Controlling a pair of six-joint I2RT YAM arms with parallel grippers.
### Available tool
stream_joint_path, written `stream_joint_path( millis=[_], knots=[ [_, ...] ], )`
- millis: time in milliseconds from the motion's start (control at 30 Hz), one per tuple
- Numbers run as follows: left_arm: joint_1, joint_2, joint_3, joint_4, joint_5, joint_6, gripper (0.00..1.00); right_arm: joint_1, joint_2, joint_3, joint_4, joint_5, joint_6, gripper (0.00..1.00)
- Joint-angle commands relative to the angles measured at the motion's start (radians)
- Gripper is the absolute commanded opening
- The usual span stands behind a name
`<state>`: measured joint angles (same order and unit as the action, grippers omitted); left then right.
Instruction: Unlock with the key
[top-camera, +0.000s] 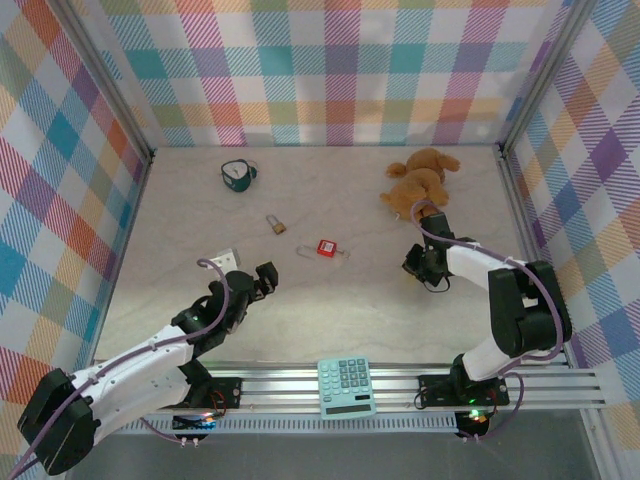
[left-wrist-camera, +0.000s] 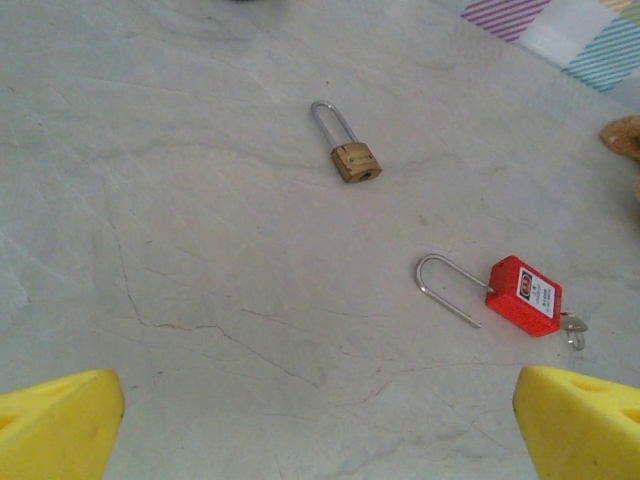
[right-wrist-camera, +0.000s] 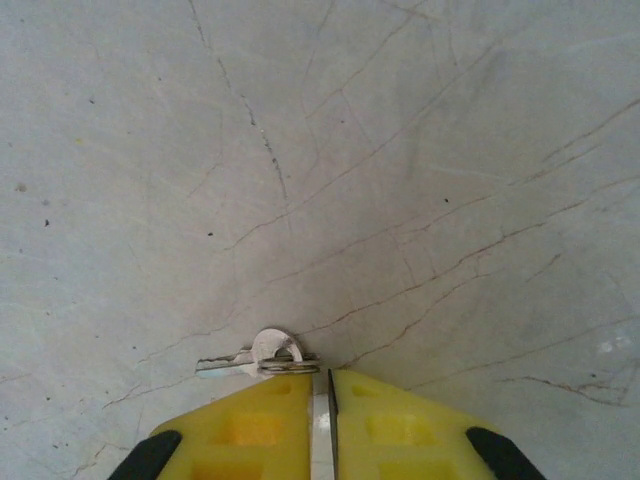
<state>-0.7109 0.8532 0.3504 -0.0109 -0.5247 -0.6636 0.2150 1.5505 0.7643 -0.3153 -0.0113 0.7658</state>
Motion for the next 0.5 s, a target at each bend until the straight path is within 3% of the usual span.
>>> stream_joint_path(
  millis=[0, 233, 467],
  knots=[
    [0.011, 0.017, 0.017, 0.031, 0.005, 0.014, 0.99, -0.008, -0.038, -0.007, -0.024, 0.025, -0.039, 0.13],
    [0.013, 0.038, 0.025, 0.042, 0.018, 0.017, 0.98, -0.007, -0.089, -0.005, -0.006, -0.032, -0.117, 0.07],
    [0.011, 0.064, 0.035, 0.058, 0.037, 0.022, 0.98, -0.008, -0.069, 0.022, -0.031, 0.028, -0.259, 0.19]
  ],
)
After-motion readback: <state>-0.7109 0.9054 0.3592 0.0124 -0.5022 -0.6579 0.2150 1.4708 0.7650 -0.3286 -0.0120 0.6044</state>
